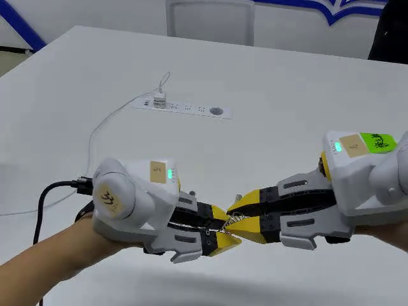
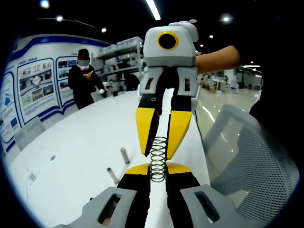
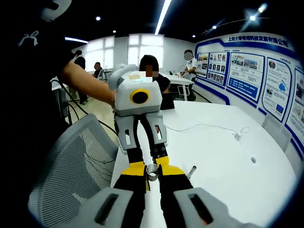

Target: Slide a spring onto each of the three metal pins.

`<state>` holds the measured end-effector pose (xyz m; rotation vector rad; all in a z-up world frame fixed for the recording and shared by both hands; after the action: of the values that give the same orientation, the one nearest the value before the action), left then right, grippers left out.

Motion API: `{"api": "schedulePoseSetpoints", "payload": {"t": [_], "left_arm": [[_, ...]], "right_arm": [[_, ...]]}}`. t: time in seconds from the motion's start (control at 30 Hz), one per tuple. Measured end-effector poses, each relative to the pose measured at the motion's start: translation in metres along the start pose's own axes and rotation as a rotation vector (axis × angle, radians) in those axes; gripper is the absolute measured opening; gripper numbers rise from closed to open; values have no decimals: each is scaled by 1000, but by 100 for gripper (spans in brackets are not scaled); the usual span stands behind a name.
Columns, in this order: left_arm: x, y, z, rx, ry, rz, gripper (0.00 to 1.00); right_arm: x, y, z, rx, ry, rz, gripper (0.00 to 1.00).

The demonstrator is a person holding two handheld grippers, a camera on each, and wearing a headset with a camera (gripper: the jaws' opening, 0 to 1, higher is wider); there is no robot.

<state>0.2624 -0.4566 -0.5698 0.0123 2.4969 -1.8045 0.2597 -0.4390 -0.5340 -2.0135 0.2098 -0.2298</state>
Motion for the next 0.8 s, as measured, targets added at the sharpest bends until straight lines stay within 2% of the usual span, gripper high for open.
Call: {"api": "schedulePoseSetpoints", "payload": {"t": [0.13, 0.23, 0.3, 0.37, 0.53, 0.7, 0.8], "left_arm": [[-7, -1, -3, 4, -32, 18, 12], [-10, -3, -5, 18, -47, 1, 12], [-13, -1, -7, 8, -62, 6, 15], [-15, 1, -8, -2, -73, 2, 19], [-21, 1, -12, 8, -111, -8, 27], [-30, 1, -16, 9, -162, -14, 47], [-35, 1, -21, 13, -175, -20, 52]], "right_arm": [[5, -3, 2, 8, 25, -5, 10], [7, -6, 2, 17, 33, -7, 10], [9, -8, 1, 22, 37, -10, 10], [10, -9, 0, 25, 42, -14, 10], [21, -9, -5, 25, 75, -15, 10], [33, -6, -9, 20, 114, -7, 10], [39, -4, -11, 14, 133, -1, 10]]}}
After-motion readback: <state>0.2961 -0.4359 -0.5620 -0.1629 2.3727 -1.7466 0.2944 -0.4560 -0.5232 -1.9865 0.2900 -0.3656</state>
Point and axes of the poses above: the centre of the closed fingertips' face, and the gripper's own axes: z roughly forward along the fingers, x roughly to its right, y roughly out of its underside, the point moved 1 cm from there along -z, roughly backward along the fingers, and after that the axes turned 4 degrees about x, right-handed, at the moved point
